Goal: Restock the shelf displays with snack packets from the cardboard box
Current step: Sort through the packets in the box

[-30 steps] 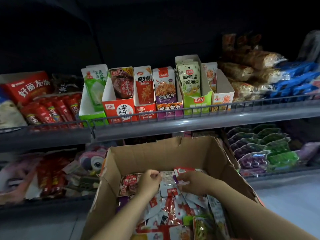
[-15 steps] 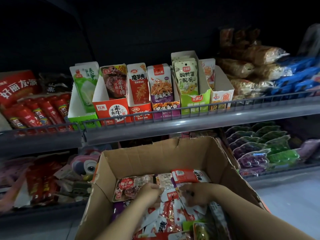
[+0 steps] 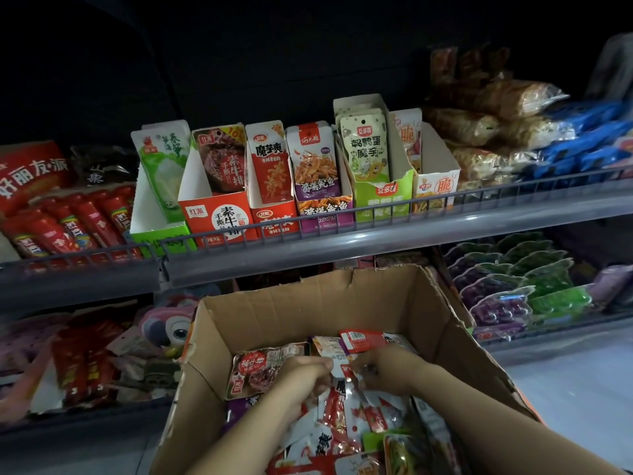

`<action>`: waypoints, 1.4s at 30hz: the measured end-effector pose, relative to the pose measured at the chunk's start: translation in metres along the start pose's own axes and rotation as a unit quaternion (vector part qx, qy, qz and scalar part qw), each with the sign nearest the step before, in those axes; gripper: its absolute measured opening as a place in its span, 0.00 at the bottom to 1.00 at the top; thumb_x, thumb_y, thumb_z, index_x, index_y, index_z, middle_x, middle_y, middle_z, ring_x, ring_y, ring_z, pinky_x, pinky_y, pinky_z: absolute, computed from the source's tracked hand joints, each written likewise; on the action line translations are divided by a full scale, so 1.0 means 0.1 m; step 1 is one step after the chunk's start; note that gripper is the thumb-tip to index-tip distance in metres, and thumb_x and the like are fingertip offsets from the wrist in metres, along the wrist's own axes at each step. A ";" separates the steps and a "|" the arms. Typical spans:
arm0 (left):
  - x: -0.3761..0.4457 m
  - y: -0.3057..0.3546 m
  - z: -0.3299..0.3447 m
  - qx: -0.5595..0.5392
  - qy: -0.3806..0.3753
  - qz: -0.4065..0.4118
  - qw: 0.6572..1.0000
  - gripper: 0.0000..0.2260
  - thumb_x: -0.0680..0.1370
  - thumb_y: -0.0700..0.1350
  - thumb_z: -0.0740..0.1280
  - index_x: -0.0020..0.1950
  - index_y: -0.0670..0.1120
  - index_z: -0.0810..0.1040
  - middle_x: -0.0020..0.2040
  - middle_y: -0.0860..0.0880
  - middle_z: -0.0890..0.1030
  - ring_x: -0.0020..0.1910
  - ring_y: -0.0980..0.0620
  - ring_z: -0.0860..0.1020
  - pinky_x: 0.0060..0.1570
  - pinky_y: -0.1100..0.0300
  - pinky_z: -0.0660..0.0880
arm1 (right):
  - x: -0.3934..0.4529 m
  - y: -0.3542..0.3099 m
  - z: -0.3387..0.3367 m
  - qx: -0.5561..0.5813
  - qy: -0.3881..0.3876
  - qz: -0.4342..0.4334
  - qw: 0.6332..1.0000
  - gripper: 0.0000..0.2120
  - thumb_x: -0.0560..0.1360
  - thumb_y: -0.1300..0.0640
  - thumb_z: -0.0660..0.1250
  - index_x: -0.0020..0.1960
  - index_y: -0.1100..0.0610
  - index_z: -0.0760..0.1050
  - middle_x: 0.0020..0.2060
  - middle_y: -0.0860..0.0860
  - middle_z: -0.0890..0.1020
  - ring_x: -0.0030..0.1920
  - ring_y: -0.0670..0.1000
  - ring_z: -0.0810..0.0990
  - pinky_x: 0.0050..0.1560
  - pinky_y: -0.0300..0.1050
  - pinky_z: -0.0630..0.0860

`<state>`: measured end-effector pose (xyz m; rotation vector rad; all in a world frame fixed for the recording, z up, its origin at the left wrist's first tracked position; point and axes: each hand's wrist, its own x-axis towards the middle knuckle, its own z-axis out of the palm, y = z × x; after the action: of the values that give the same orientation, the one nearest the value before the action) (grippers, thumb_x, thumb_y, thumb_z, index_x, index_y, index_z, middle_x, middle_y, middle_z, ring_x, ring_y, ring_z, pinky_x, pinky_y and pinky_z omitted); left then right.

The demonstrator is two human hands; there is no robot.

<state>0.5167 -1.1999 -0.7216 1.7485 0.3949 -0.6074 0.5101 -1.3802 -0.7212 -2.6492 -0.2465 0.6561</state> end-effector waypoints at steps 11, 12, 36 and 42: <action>-0.29 0.26 -0.03 -0.030 0.091 0.072 0.993 0.06 0.73 0.33 0.69 0.45 0.42 0.78 0.39 0.45 0.82 0.31 0.53 0.79 0.33 0.63 0.77 | -0.08 -0.27 -0.17 0.088 0.112 -0.033 0.989 0.16 0.72 0.46 0.71 0.59 0.45 0.80 0.58 0.45 0.80 0.57 0.45 0.77 0.53 0.35 0.71; -0.33 0.30 -0.05 -0.050 0.085 0.075 0.992 0.06 0.73 0.32 0.69 0.45 0.42 0.78 0.39 0.44 0.82 0.31 0.53 0.80 0.32 0.64 0.77 | -0.10 -0.30 -0.19 0.097 0.124 -0.040 0.987 0.15 0.72 0.46 0.71 0.58 0.45 0.80 0.57 0.44 0.81 0.56 0.44 0.78 0.51 0.34 0.70; -0.87 1.13 -0.51 -0.066 -0.033 0.192 0.979 0.08 0.75 0.49 0.70 0.47 0.44 0.81 0.37 0.50 0.84 0.31 0.56 0.80 0.28 0.65 0.75 | -0.59 -0.94 -1.07 0.397 0.333 -0.078 0.852 0.09 0.75 0.53 0.69 0.39 0.56 0.79 0.35 0.51 0.84 0.37 0.49 0.82 0.39 0.43 0.77; -0.90 1.30 -0.56 -0.172 -0.054 0.169 0.969 0.10 0.74 0.49 0.70 0.51 0.44 0.79 0.43 0.47 0.85 0.38 0.50 0.84 0.35 0.59 0.81 | -0.61 -0.99 -1.20 0.403 0.300 -0.021 0.864 0.19 0.77 0.48 0.64 0.30 0.55 0.72 0.20 0.48 0.72 0.21 0.45 0.72 0.23 0.34 0.63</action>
<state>0.5272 -1.1749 -0.5555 1.3996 0.1107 -0.3588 0.5068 -1.3468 -0.5571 -1.8825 0.1357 -0.1176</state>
